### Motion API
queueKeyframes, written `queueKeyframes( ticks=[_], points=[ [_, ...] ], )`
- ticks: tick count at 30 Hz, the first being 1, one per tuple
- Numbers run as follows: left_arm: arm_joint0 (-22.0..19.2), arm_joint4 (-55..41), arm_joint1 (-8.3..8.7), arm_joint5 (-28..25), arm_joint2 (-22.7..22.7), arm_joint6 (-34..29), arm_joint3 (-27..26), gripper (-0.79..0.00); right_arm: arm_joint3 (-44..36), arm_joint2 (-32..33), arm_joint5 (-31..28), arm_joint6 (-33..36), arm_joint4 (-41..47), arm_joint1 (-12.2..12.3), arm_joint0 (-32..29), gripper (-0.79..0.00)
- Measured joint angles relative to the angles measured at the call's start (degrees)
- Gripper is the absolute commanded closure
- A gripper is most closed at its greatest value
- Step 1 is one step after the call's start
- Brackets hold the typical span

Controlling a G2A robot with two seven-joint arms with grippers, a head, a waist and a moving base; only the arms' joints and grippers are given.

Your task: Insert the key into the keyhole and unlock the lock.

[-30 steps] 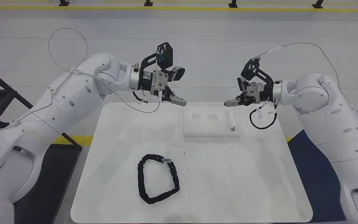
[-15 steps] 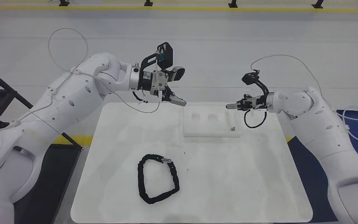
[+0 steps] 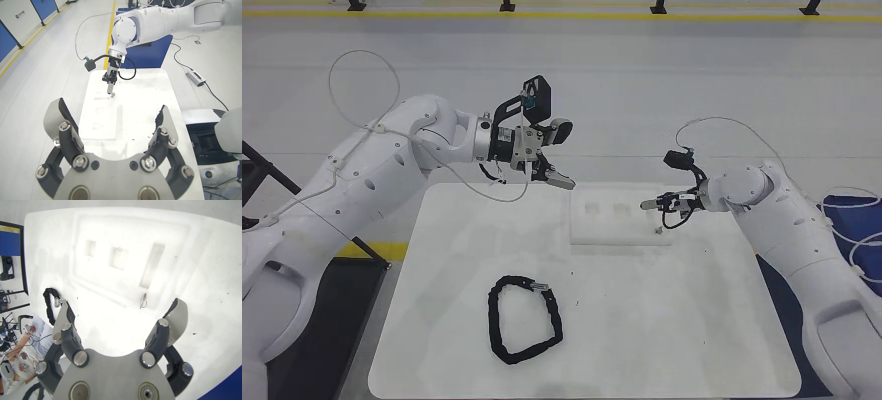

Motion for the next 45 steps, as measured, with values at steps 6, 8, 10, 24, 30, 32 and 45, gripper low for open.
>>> queueKeyframes(
  ticks=[6, 8, 10, 24, 30, 32, 45],
  points=[
    [0.00, 0.00, 0.00, 0.00, 0.00, 0.00, 0.00, -0.785, 2.10, -1.26, 1.07, 1.88, 0.03, -1.35, 0.27, -0.785],
    [0.00, 0.00, 0.00, 0.00, 0.00, 0.00, 0.00, -0.785, 2.06, -1.24, 1.06, 1.86, 0.02, -1.33, 0.26, -0.785],
    [0.00, 0.00, 0.00, 0.00, 0.00, 0.00, 0.00, -0.785, 2.05, -1.24, 1.05, 1.84, 0.03, -1.33, 0.26, -0.785],
    [0.00, 0.00, 0.00, 0.00, 0.00, 0.00, 0.00, -0.785, 0.62, -1.09, 2.25, -0.47, -1.45, -1.15, -0.87, -0.785],
    [0.00, 0.00, 0.00, 0.00, 0.00, 0.00, 0.00, -0.785, -2.54, -2.11, 4.26, -0.33, -5.07, -1.30, -2.93, -0.785],
    [0.00, 0.00, 0.00, 0.00, 0.00, 0.00, 0.00, -0.785, -2.86, -2.44, 4.71, -0.50, -6.05, -1.47, -3.23, -0.785],
    [0.00, 0.00, 0.00, 0.00, 0.00, 0.00, 0.00, -0.785, -2.90, -2.87, 8.77, -2.01, -10.60, -2.56, -3.57, -0.366]
  ],
)
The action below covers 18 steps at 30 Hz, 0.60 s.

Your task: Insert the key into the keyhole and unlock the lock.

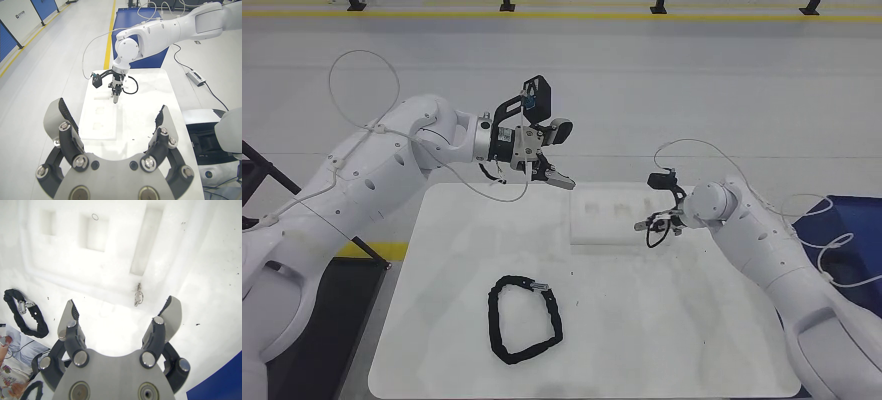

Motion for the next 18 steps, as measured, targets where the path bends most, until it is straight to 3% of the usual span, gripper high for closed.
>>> queueKeyframes(
  ticks=[18],
  points=[
    [0.00, 0.00, 0.00, 0.00, 0.00, 0.00, 0.00, -0.785, 5.74, -0.95, 5.21, -0.90, -3.02, -3.05, 0.43, -0.194]
  ],
)
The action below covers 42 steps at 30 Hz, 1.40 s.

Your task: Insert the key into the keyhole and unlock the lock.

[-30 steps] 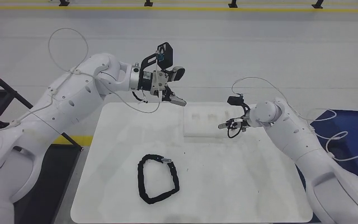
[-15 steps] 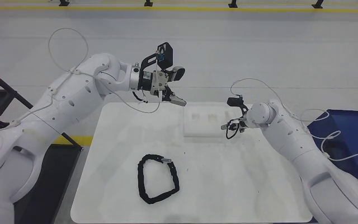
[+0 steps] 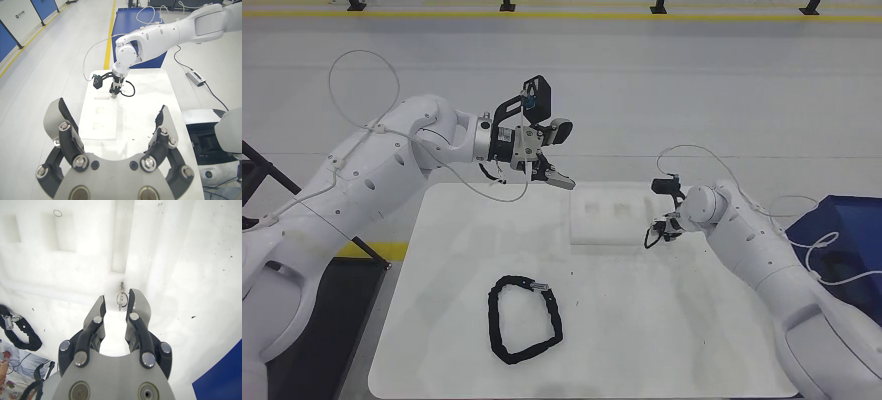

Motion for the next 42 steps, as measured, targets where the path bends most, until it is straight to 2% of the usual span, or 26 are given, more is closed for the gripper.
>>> queueKeyframes(
  ticks=[8, 10, 12, 19, 25, 33, 38, 42],
  points=[
    [0.00, 0.00, 0.00, 0.00, 0.00, 0.00, 0.00, -0.785, 3.76, -0.34, 0.74, -0.95, -0.06, -1.88, 0.60, -0.145],
    [0.00, 0.00, 0.00, 0.00, 0.00, 0.00, 0.00, -0.785, 4.75, -0.39, 1.07, -1.35, -0.08, -2.39, 0.80, -0.095],
    [0.00, 0.00, 0.00, 0.00, 0.00, 0.00, 0.00, -0.785, 5.59, -0.36, 1.12, -1.62, 0.07, -2.81, 0.98, -0.003],
    [0.00, 0.00, 0.00, 0.00, 0.00, 0.00, 0.00, -0.785, 7.51, -0.36, 1.60, -0.63, -0.91, -3.93, 2.44, 0.000],
    [0.00, 0.00, 0.00, 0.00, 0.00, 0.00, 0.00, -0.785, 7.00, 0.46, 1.91, 0.99, -1.85, -3.85, 3.73, 0.000],
    [0.00, 0.00, 0.00, 0.00, 0.00, 0.00, 0.00, -0.785, -0.14, 2.45, 1.55, 4.36, -4.59, -1.86, 3.88, 0.000],
    [0.00, 0.00, 0.00, 0.00, 0.00, 0.00, 0.00, -0.785, -11.20, 5.63, 3.34, 6.50, -6.97, 0.97, 1.23, 0.000],
    [0.00, 0.00, 0.00, 0.00, 0.00, 0.00, 0.00, -0.785, -22.48, 11.34, 2.88, 7.40, -7.07, 4.38, -3.55, 0.000]
  ],
)
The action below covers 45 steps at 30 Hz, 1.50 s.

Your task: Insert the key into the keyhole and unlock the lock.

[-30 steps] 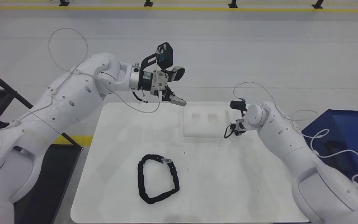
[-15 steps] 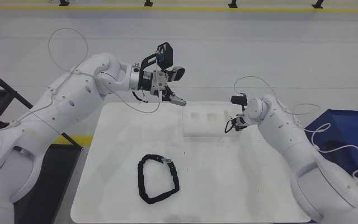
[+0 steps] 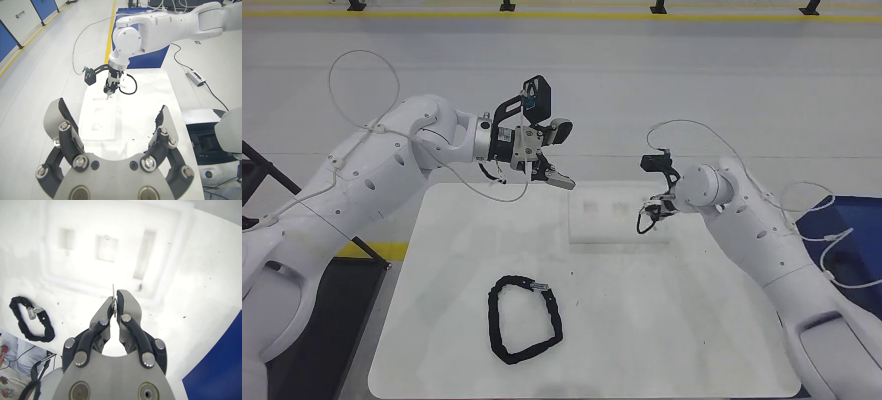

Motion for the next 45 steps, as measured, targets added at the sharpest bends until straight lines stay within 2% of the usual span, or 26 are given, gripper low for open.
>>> queueKeyframes(
  ticks=[6, 10, 13, 19, 28, 45],
  points=[
    [0.00, 0.00, 0.00, 0.00, 0.00, 0.00, 0.00, -0.785, -21.74, 12.36, -0.60, 2.63, -0.52, 5.54, -11.64, 0.000],
    [0.00, 0.00, 0.00, 0.00, 0.00, 0.00, 0.00, -0.785, -33.35, 19.12, -2.63, 2.89, 0.57, 7.65, -19.17, 0.000],
    [0.00, 0.00, 0.00, 0.00, 0.00, 0.00, 0.00, -0.785, -38.08, 23.19, -5.81, 1.35, 4.20, 8.46, -23.57, 0.000],
    [0.00, 0.00, 0.00, 0.00, 0.00, 0.00, 0.00, -0.785, -40.30, 29.77, -12.63, -2.20, 13.28, 9.37, -29.07, 0.000],
    [0.00, 0.00, 0.00, 0.00, 0.00, 0.00, 0.00, -0.785, -40.14, 36.12, -18.70, -8.75, 23.94, 9.91, -34.37, 0.000],
    [0.08, 0.08, 0.01, 0.11, -0.06, 0.00, -0.05, -0.785, -40.46, 37.64, -18.66, -9.53, 24.27, 10.24, -35.93, 0.000]
  ],
)
